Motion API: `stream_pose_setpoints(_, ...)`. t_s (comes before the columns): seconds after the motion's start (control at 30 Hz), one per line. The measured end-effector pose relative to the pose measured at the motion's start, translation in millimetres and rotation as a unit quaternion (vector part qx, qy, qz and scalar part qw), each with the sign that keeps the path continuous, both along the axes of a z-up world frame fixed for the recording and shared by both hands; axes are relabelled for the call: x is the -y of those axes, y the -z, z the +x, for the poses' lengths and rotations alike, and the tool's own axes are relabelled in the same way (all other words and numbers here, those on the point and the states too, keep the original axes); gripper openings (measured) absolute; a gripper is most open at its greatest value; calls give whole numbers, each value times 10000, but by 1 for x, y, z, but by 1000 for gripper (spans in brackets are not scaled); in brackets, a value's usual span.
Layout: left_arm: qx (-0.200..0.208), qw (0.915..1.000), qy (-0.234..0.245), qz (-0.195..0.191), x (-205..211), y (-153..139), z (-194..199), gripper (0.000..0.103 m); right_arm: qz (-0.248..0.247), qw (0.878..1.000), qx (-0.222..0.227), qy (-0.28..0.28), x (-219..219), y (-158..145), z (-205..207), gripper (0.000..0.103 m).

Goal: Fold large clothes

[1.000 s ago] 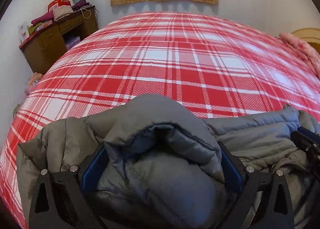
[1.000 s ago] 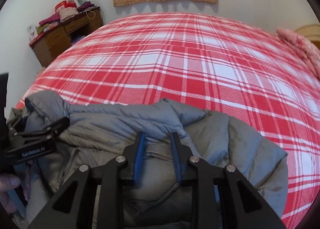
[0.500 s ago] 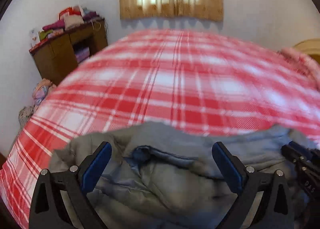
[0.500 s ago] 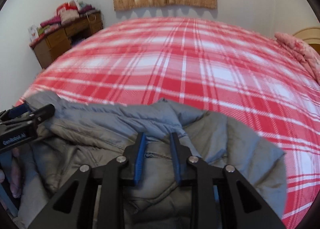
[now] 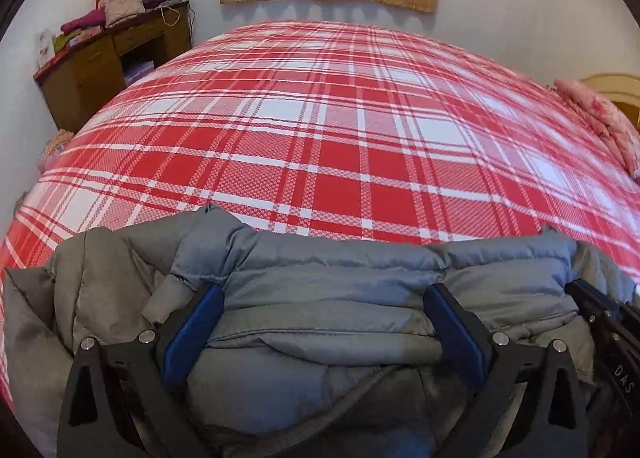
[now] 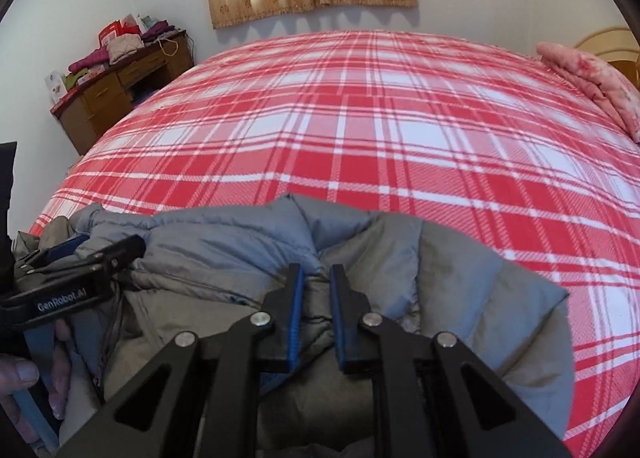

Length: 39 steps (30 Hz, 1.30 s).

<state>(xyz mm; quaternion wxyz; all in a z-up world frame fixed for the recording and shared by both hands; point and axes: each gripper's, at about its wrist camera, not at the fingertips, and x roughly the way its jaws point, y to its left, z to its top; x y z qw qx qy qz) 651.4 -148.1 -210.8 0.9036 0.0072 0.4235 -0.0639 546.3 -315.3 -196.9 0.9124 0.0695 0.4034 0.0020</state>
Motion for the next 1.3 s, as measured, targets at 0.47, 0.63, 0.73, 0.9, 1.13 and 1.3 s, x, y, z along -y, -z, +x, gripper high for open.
stream_pose_setpoints(0.47,4,9991,-5,417,11,6,2,101,-354,9993,-84,30,-9,5,2,15)
stream_pose_setpoints(0.63,8,9988,-8,487,13,7,3,102,-368,9993,-91,32,-8,6,3,15)
stream_pose_setpoints(0.73,7,9988,-10,490,13,7,3,102,-403,9991,-101,34,-10,7,4,15)
stream_pose_setpoints(0.9,12,9987,-11,504,13,7,3,102,-475,9988,-123,35,-12,8,5,15)
stream_pose_setpoints(1.13,9,9984,-11,564,16,8,3,102,-585,9982,-147,39,-15,9,6,15)
stream_pose_setpoints(1.3,-106,9962,59,860,17,-8,7,102,-797,9963,-315,-78,-13,-2,5,24)
